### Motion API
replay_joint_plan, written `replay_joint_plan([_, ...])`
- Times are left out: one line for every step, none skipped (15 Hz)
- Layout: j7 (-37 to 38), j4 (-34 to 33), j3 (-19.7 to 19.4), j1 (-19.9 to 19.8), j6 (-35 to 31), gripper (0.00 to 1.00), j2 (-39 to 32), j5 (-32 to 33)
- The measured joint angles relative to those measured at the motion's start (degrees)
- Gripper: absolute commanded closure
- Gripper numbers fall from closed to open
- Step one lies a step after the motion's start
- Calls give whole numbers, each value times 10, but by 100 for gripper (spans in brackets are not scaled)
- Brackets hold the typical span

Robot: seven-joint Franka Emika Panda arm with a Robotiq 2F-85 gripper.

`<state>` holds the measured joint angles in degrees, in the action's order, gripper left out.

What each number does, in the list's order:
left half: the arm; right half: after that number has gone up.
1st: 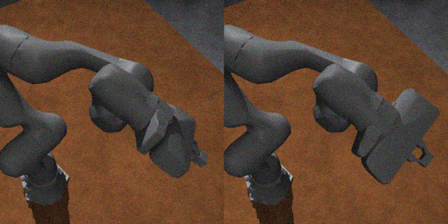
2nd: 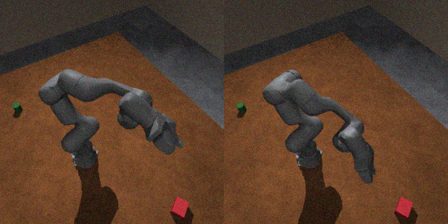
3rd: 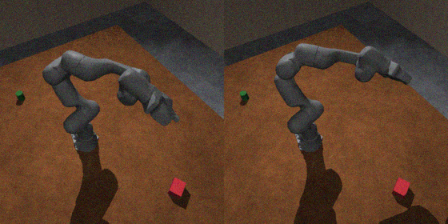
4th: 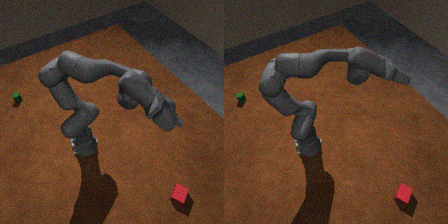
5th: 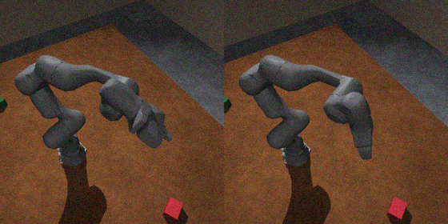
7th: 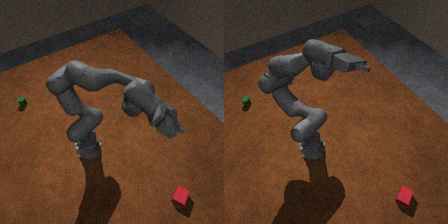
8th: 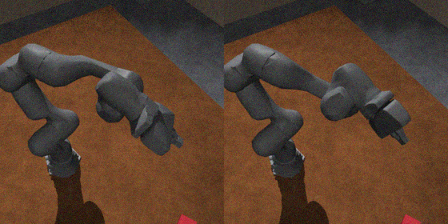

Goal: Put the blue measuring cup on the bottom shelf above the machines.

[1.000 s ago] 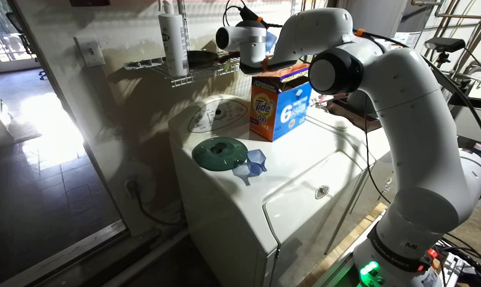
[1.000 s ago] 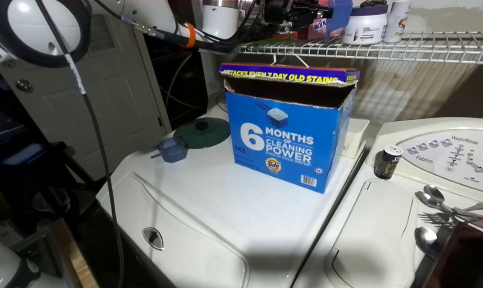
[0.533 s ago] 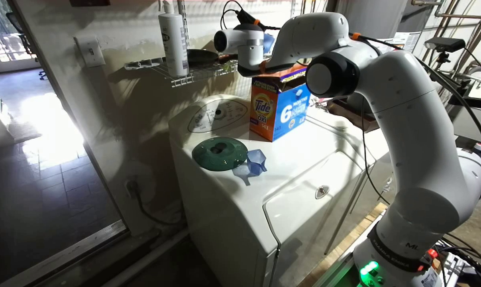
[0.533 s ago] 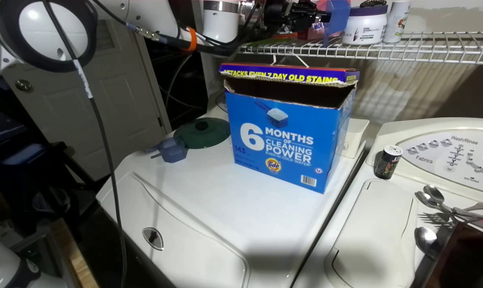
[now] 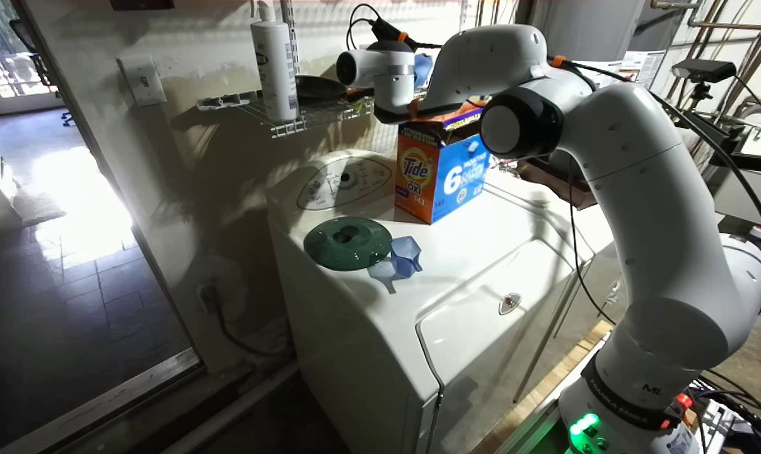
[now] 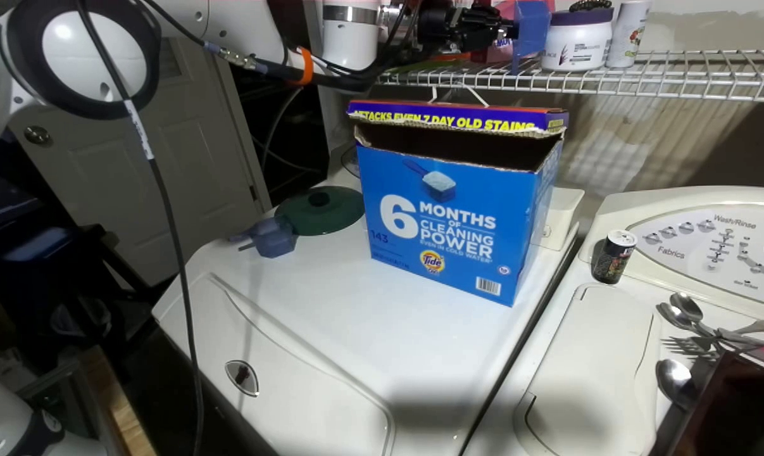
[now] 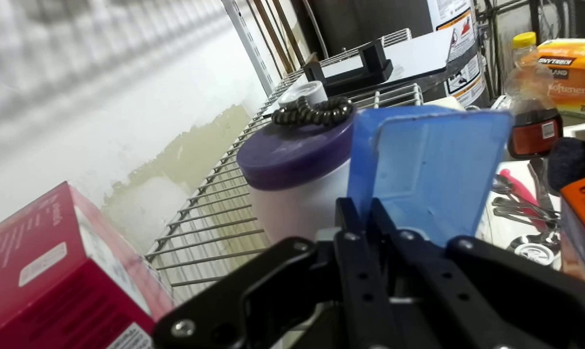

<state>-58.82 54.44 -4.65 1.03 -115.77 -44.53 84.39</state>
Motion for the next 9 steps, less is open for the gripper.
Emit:
replay_joint_plan([-2,0,0,0,1,100,-1,0])
replay_joint_plan([-2,-1,-1,1,2,71,-1,0])
replay_joint_plan([-3,-1,-1,1,3,70,-2,0])
replay_joint_plan([-3,-1,-1,1,4,65,-2,0])
replay_joint_plan([-4,-1,-1,2,5,57,-2,0])
replay_joint_plan([-4,-1,-1,2,6,51,-2,0])
replay_joint_plan([-5,-1,-1,3,7,43,-2,0])
replay_joint_plan([-5,-1,-1,3,8,37,-2,0])
replay_joint_plan([-5,-1,-1,4,9,28,-2,0])
